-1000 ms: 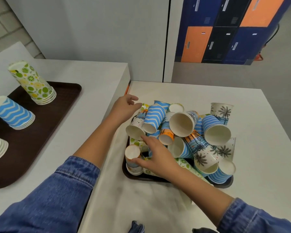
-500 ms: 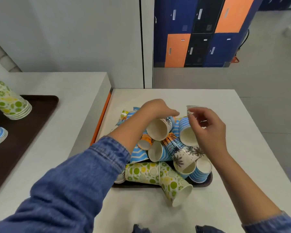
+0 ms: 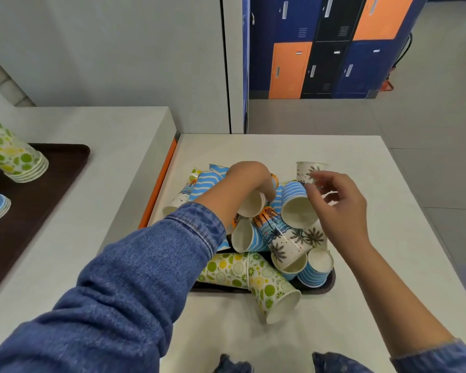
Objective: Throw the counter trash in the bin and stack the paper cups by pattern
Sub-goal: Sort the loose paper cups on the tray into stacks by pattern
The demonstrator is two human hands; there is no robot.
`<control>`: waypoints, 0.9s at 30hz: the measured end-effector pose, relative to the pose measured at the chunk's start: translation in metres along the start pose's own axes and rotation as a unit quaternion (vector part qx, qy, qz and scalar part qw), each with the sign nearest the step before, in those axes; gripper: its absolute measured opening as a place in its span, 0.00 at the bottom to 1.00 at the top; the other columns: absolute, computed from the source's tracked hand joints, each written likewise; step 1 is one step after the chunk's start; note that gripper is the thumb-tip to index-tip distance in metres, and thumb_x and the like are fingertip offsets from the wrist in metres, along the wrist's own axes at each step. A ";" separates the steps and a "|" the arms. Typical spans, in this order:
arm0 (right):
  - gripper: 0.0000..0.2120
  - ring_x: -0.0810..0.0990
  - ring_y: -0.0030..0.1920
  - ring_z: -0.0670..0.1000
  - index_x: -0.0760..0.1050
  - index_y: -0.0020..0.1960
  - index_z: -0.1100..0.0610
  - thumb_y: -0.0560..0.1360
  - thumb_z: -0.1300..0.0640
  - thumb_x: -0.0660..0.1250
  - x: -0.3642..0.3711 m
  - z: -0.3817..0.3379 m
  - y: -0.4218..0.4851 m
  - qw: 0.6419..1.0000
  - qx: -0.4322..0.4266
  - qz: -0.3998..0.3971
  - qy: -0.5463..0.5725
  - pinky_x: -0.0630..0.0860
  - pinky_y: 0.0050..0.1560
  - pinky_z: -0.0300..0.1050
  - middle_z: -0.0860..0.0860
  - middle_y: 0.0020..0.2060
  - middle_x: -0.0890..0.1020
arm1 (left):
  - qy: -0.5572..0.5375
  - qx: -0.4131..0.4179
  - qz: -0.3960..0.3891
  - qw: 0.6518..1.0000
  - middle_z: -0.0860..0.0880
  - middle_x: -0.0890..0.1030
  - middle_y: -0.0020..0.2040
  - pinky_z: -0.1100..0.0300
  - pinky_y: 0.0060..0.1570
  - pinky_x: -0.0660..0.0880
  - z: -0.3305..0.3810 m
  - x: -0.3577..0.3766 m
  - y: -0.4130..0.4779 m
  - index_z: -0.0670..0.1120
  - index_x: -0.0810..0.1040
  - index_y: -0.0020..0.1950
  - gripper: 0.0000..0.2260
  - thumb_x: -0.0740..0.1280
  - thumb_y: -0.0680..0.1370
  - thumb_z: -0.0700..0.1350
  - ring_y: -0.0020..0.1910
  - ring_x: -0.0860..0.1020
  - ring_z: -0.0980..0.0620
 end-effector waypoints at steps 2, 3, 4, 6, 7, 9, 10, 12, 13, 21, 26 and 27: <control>0.07 0.77 0.42 0.44 0.78 0.50 0.51 0.72 0.56 0.71 0.008 -0.007 -0.013 0.999 -0.028 -0.025 -0.017 0.72 0.44 0.35 0.47 0.43 0.78 | -0.033 -0.001 0.032 0.999 0.45 0.75 0.52 0.50 0.55 0.76 -0.004 -0.006 -0.002 0.43 0.72 0.63 0.28 0.70 0.70 0.59 0.54 0.77 0.42; 0.08 0.76 0.42 0.43 0.78 0.50 0.52 0.71 0.53 0.71 0.014 -0.010 -0.022 0.998 -0.047 -0.040 -0.034 0.71 0.44 0.34 0.45 0.43 0.77 | -0.055 -0.001 0.044 0.998 0.45 0.75 0.52 0.51 0.54 0.76 -0.007 -0.010 -0.003 0.42 0.72 0.62 0.28 0.70 0.70 0.59 0.54 0.77 0.42; 0.10 0.75 0.42 0.42 0.78 0.50 0.52 0.70 0.51 0.70 0.020 -0.012 -0.030 0.995 -0.065 -0.056 -0.055 0.70 0.45 0.33 0.43 0.43 0.76 | -0.080 -0.001 0.056 0.995 0.45 0.74 0.51 0.52 0.52 0.76 -0.012 -0.013 -0.006 0.42 0.72 0.62 0.28 0.70 0.70 0.59 0.54 0.77 0.43; 0.13 0.74 0.45 0.43 0.78 0.51 0.53 0.70 0.48 0.69 0.030 -0.012 -0.042 0.988 -0.090 -0.082 -0.093 0.70 0.48 0.34 0.42 0.45 0.75 | -0.142 -0.003 0.088 0.986 0.46 0.75 0.51 0.54 0.49 0.74 -0.026 -0.023 -0.016 0.43 0.73 0.60 0.27 0.71 0.69 0.59 0.53 0.77 0.44; 0.14 0.74 0.46 0.44 0.78 0.52 0.53 0.70 0.48 0.70 0.033 -0.012 -0.045 0.986 -0.098 -0.088 -0.105 0.69 0.48 0.34 0.43 0.45 0.76 | -0.184 -0.005 0.104 0.977 0.46 0.76 0.52 0.56 0.47 0.74 -0.037 -0.026 -0.023 0.43 0.73 0.58 0.26 0.72 0.68 0.59 0.51 0.77 0.45; 0.14 0.76 0.48 0.48 0.79 0.53 0.54 0.70 0.49 0.71 0.038 -0.016 -0.045 0.980 -0.115 -0.093 -0.133 0.69 0.50 0.37 0.48 0.46 0.79 | -0.295 -0.014 0.124 0.947 0.46 0.78 0.51 0.57 0.43 0.75 -0.062 -0.029 -0.035 0.44 0.75 0.56 0.25 0.73 0.68 0.59 0.47 0.78 0.47; 0.15 0.77 0.48 0.51 0.79 0.53 0.55 0.70 0.49 0.71 0.043 -0.020 -0.044 0.975 -0.129 -0.097 -0.154 0.70 0.51 0.40 0.50 0.46 0.79 | -0.353 -0.018 0.129 0.927 0.46 0.79 0.50 0.57 0.43 0.76 -0.077 -0.027 -0.042 0.44 0.75 0.56 0.26 0.73 0.67 0.60 0.45 0.79 0.48; 0.18 0.79 0.48 0.55 0.79 0.54 0.56 0.69 0.47 0.69 0.057 -0.027 -0.044 0.959 -0.157 -0.115 -0.207 0.73 0.49 0.48 0.53 0.46 0.80 | -0.450 -0.027 0.129 0.883 0.46 0.82 0.49 0.55 0.44 0.78 -0.107 -0.021 -0.054 0.44 0.77 0.56 0.26 0.72 0.67 0.61 0.44 0.81 0.48; 0.19 0.79 0.48 0.56 0.79 0.54 0.57 0.69 0.46 0.69 0.066 -0.031 -0.044 0.949 -0.170 -0.128 -0.232 0.73 0.48 0.50 0.54 0.46 0.80 | -0.495 -0.030 0.128 0.859 0.45 0.83 0.48 0.54 0.46 0.79 -0.121 -0.016 -0.060 0.43 0.78 0.56 0.26 0.72 0.67 0.60 0.45 0.82 0.48; 0.24 0.75 0.56 0.55 0.72 0.61 0.57 0.70 0.46 0.71 0.030 -0.013 0.034 0.988 -0.014 -0.010 -0.155 0.70 0.55 0.50 0.55 0.54 0.77 | -0.682 -0.070 0.146 0.713 0.46 0.84 0.46 0.53 0.48 0.78 -0.195 0.028 -0.100 0.47 0.80 0.54 0.17 0.71 0.71 0.55 0.43 0.82 0.50; 0.41 0.72 0.64 0.58 0.64 0.69 0.60 0.66 0.39 0.73 -0.003 0.092 0.051 0.960 0.276 0.037 -0.038 0.70 0.63 0.52 0.58 0.65 0.72 | -0.700 -0.080 0.157 0.692 0.45 0.84 0.50 0.54 0.45 0.78 -0.203 0.037 -0.107 0.46 0.79 0.56 0.18 0.71 0.72 0.55 0.47 0.82 0.49; 0.45 0.70 0.67 0.58 0.62 0.71 0.60 0.65 0.38 0.73 0.001 0.105 0.051 0.949 0.312 0.016 -0.026 0.69 0.65 0.53 0.59 0.68 0.70 | -0.702 -0.077 0.156 0.691 0.45 0.84 0.50 0.55 0.44 0.78 -0.201 0.037 -0.107 0.46 0.78 0.56 0.18 0.71 0.72 0.55 0.46 0.82 0.49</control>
Point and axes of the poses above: each hand's wrist, its own y-axis towards the middle knuckle, its own x-axis out of the palm, z = x × y, the point moved 9 cm from there along y, towards the middle knuckle
